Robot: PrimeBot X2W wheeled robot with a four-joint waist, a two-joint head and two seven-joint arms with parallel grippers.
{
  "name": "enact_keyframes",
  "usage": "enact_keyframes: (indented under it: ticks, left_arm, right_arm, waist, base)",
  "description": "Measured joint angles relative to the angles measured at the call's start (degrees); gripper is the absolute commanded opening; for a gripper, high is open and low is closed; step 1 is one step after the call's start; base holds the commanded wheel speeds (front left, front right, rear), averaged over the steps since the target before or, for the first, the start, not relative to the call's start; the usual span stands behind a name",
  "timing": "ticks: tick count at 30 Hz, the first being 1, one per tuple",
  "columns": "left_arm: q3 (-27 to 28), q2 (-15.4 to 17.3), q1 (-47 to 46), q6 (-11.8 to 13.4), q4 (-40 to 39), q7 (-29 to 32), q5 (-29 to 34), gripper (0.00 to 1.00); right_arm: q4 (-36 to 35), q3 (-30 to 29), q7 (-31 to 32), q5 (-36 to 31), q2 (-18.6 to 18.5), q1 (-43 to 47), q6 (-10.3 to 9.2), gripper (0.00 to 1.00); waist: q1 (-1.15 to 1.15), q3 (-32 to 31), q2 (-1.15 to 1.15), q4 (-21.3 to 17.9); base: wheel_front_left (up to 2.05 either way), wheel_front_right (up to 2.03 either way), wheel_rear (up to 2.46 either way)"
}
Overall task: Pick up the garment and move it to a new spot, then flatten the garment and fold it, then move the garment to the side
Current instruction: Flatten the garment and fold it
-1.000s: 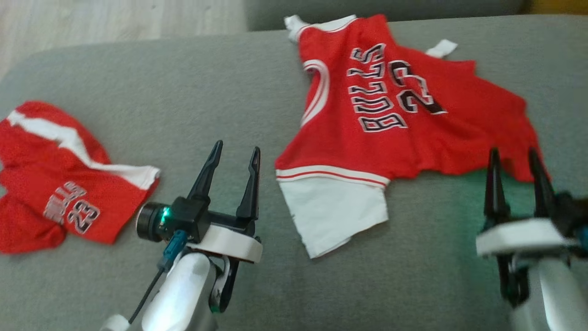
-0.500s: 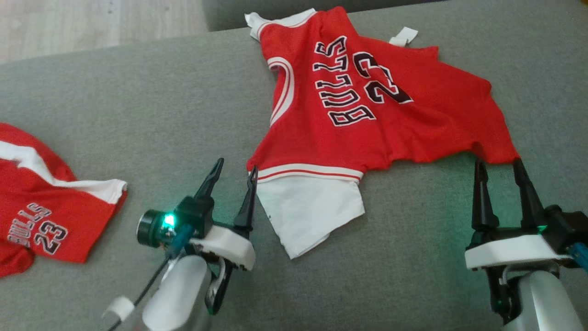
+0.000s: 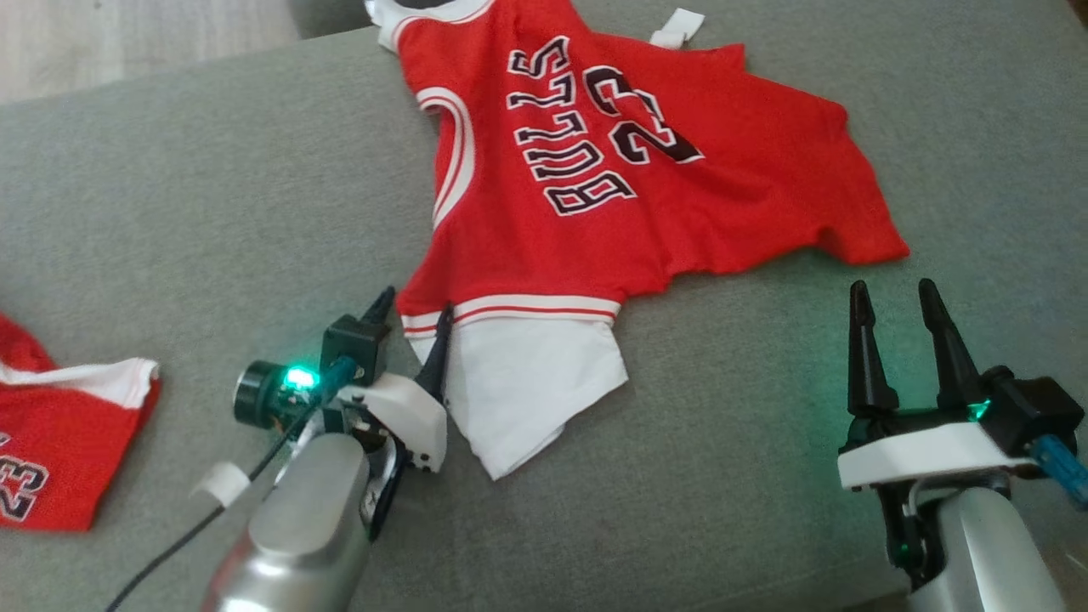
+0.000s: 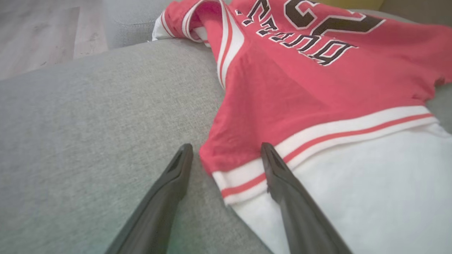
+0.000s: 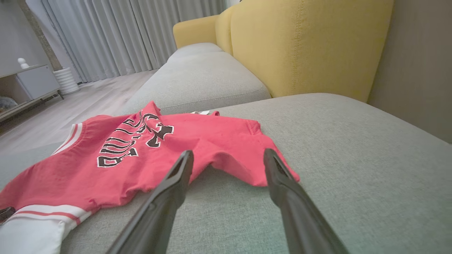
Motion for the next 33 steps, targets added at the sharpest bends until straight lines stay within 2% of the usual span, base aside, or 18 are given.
enact_keyframes:
  ticks: [5,6,7,8,14,19,27,29,30,31,33]
  left_arm:
    - [-1.2,0.8,-4.1,0.9,3.7,3.1,1.4,1.00]
    - [-1.3,0.8,-4.6,0.9,4.1,3.5,1.4,0.55]
    - [-1.5,0.9,-5.0,0.8,4.4,3.7,1.4,0.16]
    - [-1.6,1.0,-5.2,0.5,4.6,3.9,1.4,0.00]
    - [-2.0,1.6,-6.2,0.4,5.9,2.8,1.7,0.00]
    - [-2.0,3.5,-7.1,1.6,6.6,0.2,2.3,0.00]
    - [-2.4,6.5,-15.5,1.9,7.8,-2.0,4.3,0.00]
    - [-2.8,6.9,-17.5,1.6,8.4,-2.2,4.5,0.44]
    - [-3.0,6.9,-18.3,1.5,8.9,-2.3,4.7,0.86]
    - [-3.1,7.0,-18.9,1.5,9.2,-2.9,5.0,1.00]
    - [-3.3,6.9,-19.6,1.5,10.0,-3.3,5.1,1.00]
  right_arm:
    - [-0.2,0.5,0.0,0.6,0.0,-0.6,0.00,1.00]
    - [-0.3,0.5,0.0,0.8,0.0,-0.6,0.00,1.00]
    - [-0.3,0.5,0.0,0.8,0.0,-0.6,0.00,1.00]
    - [-0.3,0.5,0.0,0.8,0.0,-0.6,0.00,1.00]
    - [-0.5,0.5,0.0,0.8,0.0,-0.6,0.00,1.00]
    - [-0.5,0.6,0.0,0.8,0.0,-0.6,0.00,1.00]
    - [-0.4,1.6,0.0,0.8,0.0,-1.8,0.00,1.00]
    - [-0.4,1.7,0.0,0.8,0.0,-2.5,0.00,1.00]
    - [-0.4,1.7,0.0,0.8,0.0,-2.9,0.00,1.00]
    - [-0.4,1.8,0.0,0.8,0.0,-3.1,0.00,1.00]
    - [-0.4,1.9,0.0,0.9,0.0,-3.3,0.00,1.00]
  waist:
    - [0.00,0.7,0.00,-1.9]
    - [0.00,0.8,0.00,-2.1]
    - [0.00,0.8,0.00,-2.2]
    - [0.00,0.8,0.00,-2.4]
    - [0.00,0.6,0.00,-2.3]
    - [0.00,0.6,0.00,-1.9]
    - [0.00,1.5,0.00,-1.8]
    - [0.00,1.8,0.00,-1.8]
    - [0.00,1.9,0.00,-1.8]
    - [0.00,2.0,0.00,-1.8]
    - [0.00,2.1,0.00,-1.5]
  base:
    - [0.00,0.00,0.00]
    - [0.00,0.00,0.00]
    - [0.00,0.00,0.00]
    - [0.00,0.00,0.00]
    - [0.00,0.00,0.00]
    - [0.00,0.00,0.00]
    - [0.00,0.00,0.00]
    - [0.00,0.00,0.00]
    - [0.00,0.00,0.00]
    - [0.00,0.00,0.00]
    - [0.00,0.00,0.00]
